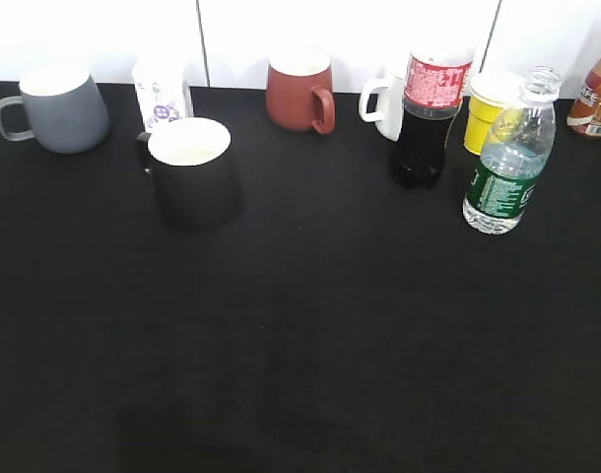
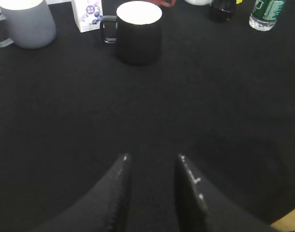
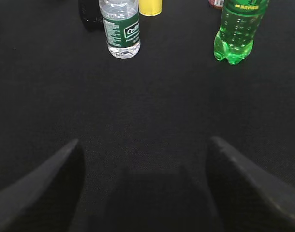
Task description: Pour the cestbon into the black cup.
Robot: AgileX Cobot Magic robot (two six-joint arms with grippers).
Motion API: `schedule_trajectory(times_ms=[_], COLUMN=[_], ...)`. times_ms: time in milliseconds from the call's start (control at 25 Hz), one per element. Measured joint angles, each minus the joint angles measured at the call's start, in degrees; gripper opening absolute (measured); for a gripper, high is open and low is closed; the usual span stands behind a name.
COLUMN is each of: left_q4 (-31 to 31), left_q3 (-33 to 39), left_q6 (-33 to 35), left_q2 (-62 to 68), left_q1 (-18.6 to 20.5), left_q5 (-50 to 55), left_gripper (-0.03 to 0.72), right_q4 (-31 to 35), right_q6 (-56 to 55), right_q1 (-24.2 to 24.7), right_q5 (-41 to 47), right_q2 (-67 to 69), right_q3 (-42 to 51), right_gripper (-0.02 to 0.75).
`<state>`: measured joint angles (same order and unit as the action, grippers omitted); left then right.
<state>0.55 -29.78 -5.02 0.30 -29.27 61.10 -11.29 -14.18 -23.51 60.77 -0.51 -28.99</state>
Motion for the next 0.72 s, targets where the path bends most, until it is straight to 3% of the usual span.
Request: schedule_trajectory(times_ms=[80,200,320,480,720], left_q4=[-0.04,-0.04,-0.04,-0.04,-0.06], left_q3=[0.0,0.0,0.0,0.0,0.0], left_q6=[0.0,0.0,0.0,0.0,0.04], left_q2=[0.0,-0.52,-0.72,-0.72,-0.72], left_q1=[4.62,15.66,22.54,27.09,27.47], left_q5=[0.0,0.0,0.0,0.0,-0.05], left_gripper=[0.239,0.239,0.239,0.239,0.239], right_q4=[0.0,0.0,0.0,0.0,0.0], right_q6=[0.0,-0.01,-0.01,-0.06,-0.06], right_q1=[5.19,15.87,22.01,23.37,23.37], right_q5=[-0.07,-0.12,-0.16,-0.16,-0.18], right_q2=[0.0,0.0,0.0,0.0,0.0], right_q3=[0.0,0.0,0.0,0.0,0.0], right_gripper=[0.592,0.592,0.592,0.592,0.592])
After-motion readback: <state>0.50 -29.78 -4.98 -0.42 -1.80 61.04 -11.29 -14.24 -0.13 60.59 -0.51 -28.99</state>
